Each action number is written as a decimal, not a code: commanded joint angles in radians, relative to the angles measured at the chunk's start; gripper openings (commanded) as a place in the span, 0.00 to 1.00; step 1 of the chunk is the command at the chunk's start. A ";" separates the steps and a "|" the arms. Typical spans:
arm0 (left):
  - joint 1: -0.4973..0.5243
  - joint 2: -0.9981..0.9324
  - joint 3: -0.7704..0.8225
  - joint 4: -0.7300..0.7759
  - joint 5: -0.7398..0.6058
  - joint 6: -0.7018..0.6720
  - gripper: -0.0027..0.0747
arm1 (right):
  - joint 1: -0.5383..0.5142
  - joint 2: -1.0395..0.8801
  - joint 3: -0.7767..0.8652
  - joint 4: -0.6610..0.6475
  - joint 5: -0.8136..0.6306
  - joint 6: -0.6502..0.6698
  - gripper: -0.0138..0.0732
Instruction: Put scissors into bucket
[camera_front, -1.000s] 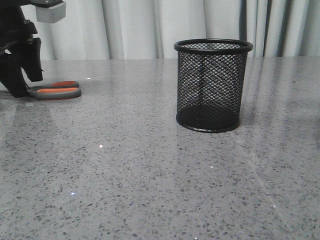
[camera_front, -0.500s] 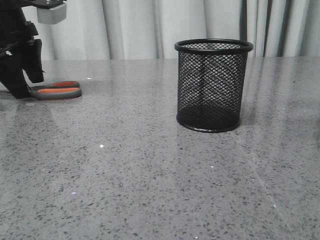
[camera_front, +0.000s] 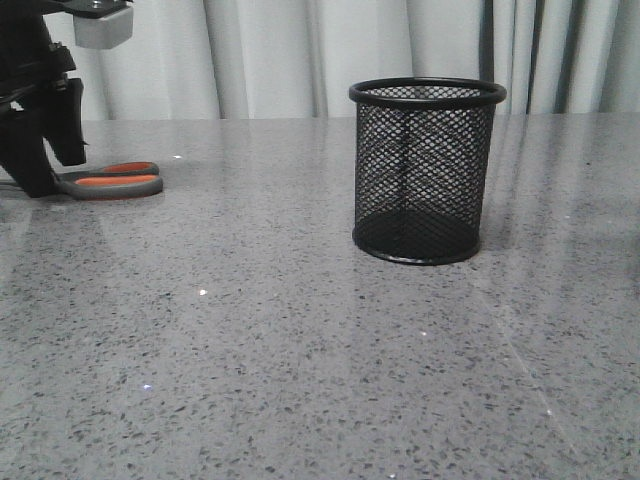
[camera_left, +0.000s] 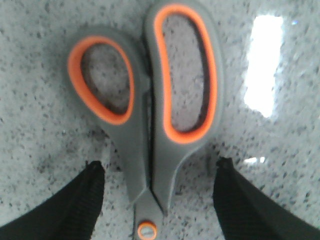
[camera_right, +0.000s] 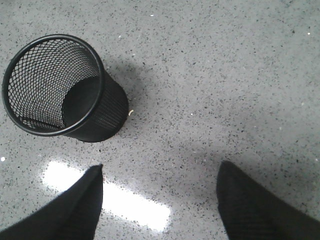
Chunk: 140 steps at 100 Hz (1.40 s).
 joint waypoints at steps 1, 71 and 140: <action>-0.006 -0.041 -0.031 0.022 0.036 -0.001 0.60 | 0.001 -0.012 -0.032 0.013 -0.042 -0.013 0.66; 0.009 0.013 -0.031 -0.023 0.043 0.045 0.60 | 0.001 -0.012 -0.032 0.013 -0.042 -0.019 0.66; 0.009 0.028 -0.031 -0.052 0.043 0.045 0.51 | 0.001 -0.012 -0.032 0.013 -0.042 -0.019 0.66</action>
